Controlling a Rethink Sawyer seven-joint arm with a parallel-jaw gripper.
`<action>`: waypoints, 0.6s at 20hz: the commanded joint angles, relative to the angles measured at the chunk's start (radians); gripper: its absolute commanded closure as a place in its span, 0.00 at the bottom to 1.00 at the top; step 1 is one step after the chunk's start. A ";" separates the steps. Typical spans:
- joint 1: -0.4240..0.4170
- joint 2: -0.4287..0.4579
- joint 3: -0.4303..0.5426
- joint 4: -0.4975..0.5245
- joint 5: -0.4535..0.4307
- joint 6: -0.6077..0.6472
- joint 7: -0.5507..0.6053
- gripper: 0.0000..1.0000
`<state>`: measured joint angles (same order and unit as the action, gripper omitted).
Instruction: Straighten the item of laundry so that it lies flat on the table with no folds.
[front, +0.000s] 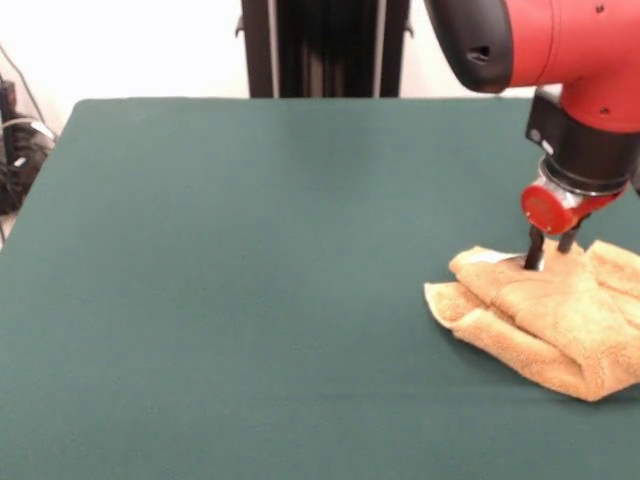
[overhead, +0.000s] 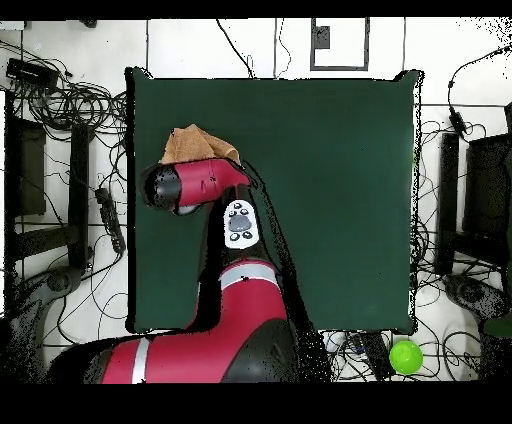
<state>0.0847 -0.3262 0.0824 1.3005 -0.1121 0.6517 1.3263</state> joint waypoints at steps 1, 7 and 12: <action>0.047 0.069 0.008 0.161 0.033 -0.105 0.331 0.00; 0.088 0.080 -0.029 0.200 0.052 -0.200 0.399 0.00; 0.127 0.105 -0.063 0.217 0.069 -0.255 0.448 0.00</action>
<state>0.1756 -0.3298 -0.0206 1.3672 -0.0895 0.4516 1.4505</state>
